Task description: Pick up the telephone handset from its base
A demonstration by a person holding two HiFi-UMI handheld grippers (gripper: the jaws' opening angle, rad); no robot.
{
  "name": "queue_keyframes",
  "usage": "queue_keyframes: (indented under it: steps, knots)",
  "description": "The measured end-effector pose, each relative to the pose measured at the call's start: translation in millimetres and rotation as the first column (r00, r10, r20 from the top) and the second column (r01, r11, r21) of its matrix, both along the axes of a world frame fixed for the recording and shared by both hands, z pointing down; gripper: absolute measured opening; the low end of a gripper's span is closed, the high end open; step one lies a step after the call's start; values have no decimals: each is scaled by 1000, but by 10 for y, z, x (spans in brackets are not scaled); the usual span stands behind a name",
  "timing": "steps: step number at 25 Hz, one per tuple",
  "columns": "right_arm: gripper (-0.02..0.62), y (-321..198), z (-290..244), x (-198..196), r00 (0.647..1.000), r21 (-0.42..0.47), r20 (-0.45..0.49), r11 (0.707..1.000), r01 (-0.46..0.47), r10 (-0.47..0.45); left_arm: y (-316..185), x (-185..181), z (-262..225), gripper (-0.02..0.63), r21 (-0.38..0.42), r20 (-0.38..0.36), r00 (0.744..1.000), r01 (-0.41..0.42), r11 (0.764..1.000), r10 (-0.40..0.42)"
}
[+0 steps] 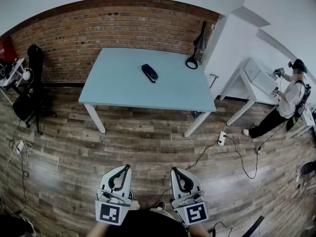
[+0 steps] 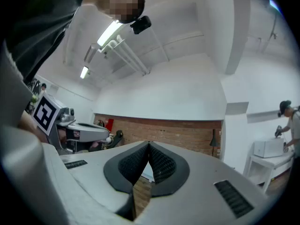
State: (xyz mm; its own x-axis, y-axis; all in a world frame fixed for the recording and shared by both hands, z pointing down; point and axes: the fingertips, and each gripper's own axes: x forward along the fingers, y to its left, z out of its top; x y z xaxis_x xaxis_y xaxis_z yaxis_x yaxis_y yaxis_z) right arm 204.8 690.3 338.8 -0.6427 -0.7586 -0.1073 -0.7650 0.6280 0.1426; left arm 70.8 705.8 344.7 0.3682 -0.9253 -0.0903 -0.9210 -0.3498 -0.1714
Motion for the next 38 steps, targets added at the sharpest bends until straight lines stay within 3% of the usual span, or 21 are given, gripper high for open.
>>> queue_keyframes:
  steps: [4,8,10,13,17,24,38]
  knots:
    - [8,-97,-16,-216,999,11,5,999,-34,34,-55,-264,-56,14,18,2,1000,2,1000,-2]
    - [14,-158,-27,-616,999,29,-16,999,-44,44,-68,-640,141,14,-114,-40,999,19,993,-24]
    - [14,-178,-19,-834,999,29,-30,999,-44,45,-75,-793,150,14,-127,-55,998,7,992,-14]
    - [14,-214,-9,-1135,998,36,-48,998,-46,48,-124,-966,58,14,-80,-55,998,-28,996,24]
    - [15,-284,12,-1417,993,53,-110,998,-34,39,-238,-1154,163,14,-146,-75,997,-30,989,19]
    - [26,-684,72,-1531,995,33,-94,999,-36,39,-647,-1205,170,14,-130,-72,997,-17,991,7]
    - [31,-2305,162,-1601,988,20,-37,988,152,-151,-2155,-1081,231,14,-148,-3,990,139,979,-141]
